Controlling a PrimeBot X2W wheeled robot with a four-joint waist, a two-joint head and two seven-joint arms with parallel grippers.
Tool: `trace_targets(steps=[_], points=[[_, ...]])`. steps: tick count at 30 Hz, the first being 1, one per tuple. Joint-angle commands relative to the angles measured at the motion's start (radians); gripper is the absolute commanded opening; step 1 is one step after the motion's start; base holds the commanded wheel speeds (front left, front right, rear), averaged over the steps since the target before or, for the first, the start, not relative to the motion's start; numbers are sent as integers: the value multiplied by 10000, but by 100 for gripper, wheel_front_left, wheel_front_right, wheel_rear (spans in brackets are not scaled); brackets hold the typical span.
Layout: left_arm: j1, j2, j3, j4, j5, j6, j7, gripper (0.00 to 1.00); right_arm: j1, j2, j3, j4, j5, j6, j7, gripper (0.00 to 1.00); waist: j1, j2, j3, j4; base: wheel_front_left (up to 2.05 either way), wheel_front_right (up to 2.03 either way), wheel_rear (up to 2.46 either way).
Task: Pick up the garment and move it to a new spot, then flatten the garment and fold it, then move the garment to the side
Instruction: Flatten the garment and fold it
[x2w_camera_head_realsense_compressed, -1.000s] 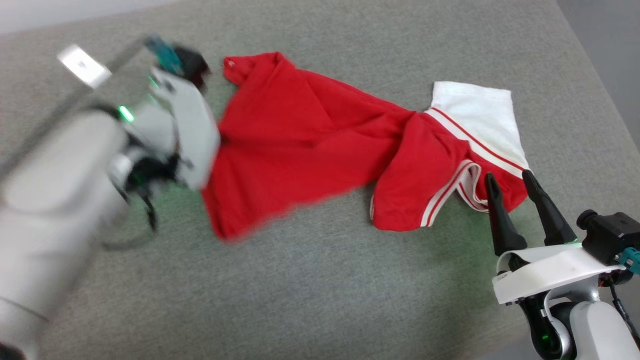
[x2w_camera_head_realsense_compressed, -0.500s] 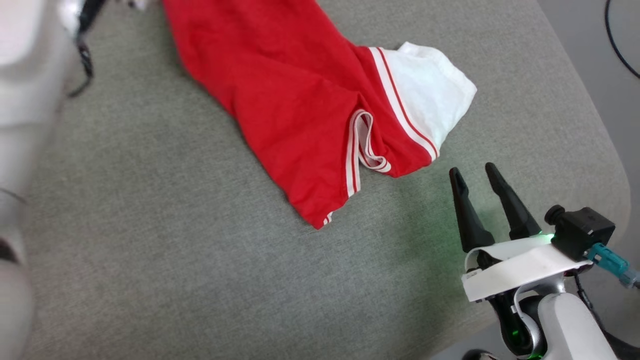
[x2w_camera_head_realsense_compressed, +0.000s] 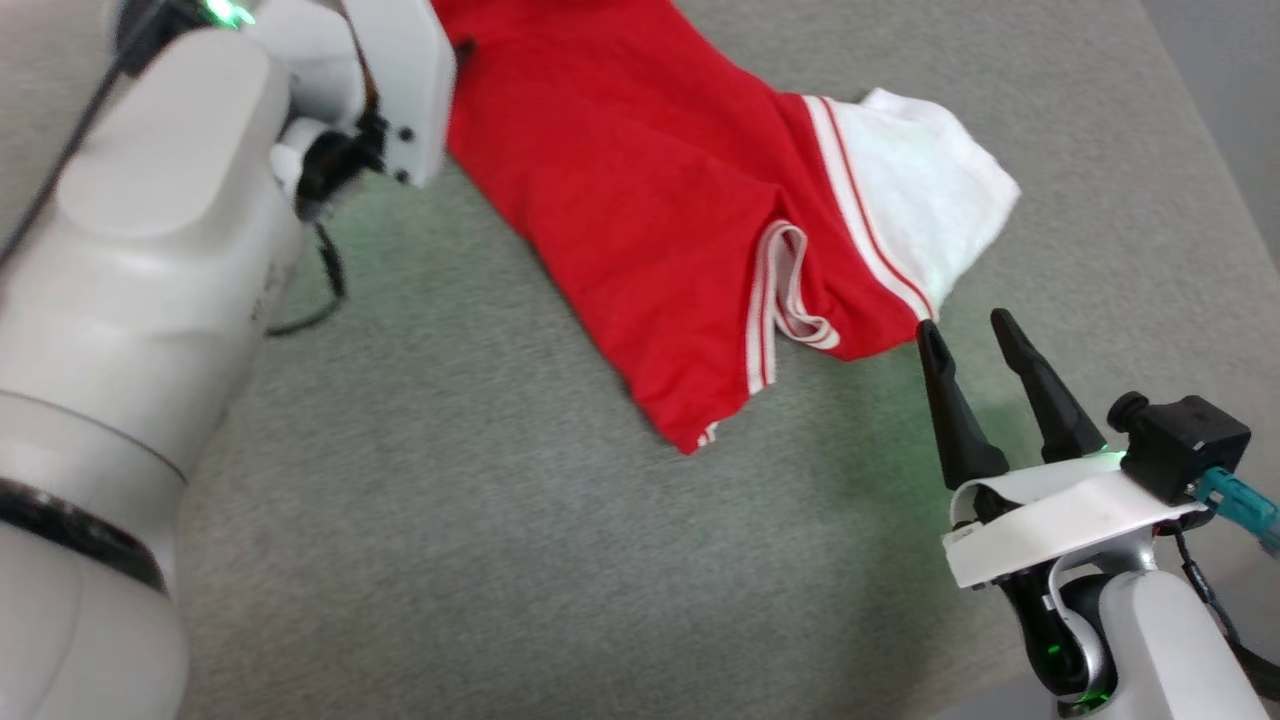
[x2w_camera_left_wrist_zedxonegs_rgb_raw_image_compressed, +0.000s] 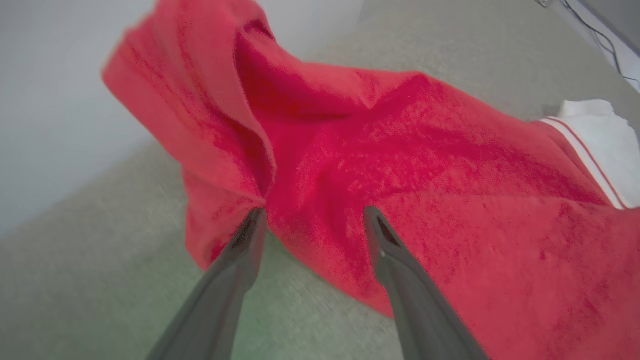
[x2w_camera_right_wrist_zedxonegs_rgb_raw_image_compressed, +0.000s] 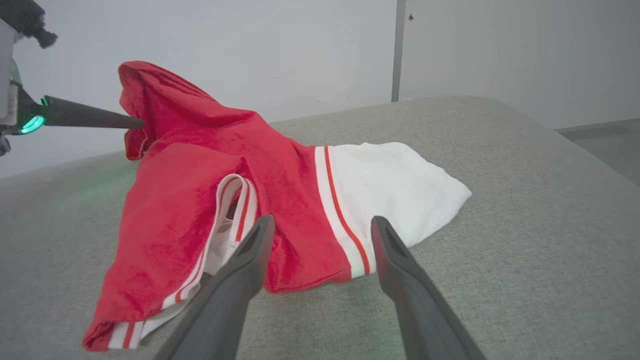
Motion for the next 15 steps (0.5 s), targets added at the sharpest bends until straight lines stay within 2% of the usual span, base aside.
trace_targets(steps=[1,4,8,12,15], points=[[371,-38,81,-192,-516,-10,545,100,98,-69,-109,-86,-109,-10,62,100,0,0,-389,565,0,0,0],[898,-177,58,-969,-1683,-14,2241,100,213,-100,-187,-224,-219,-10,229,100,0,0,-557,793,0,0,0],[1638,-31,52,-2054,-2923,-14,4046,100,283,-28,-210,-415,-264,-10,385,100,0,0,-638,849,0,0,0],[2270,37,164,-2911,-3801,24,5026,100,471,61,-392,-501,-222,-10,403,100,0,0,-590,709,0,0,0],[2596,-2,436,-3361,-4305,321,5202,100,469,139,-400,-527,-173,-10,362,100,0,0,-474,524,0,0,0]])
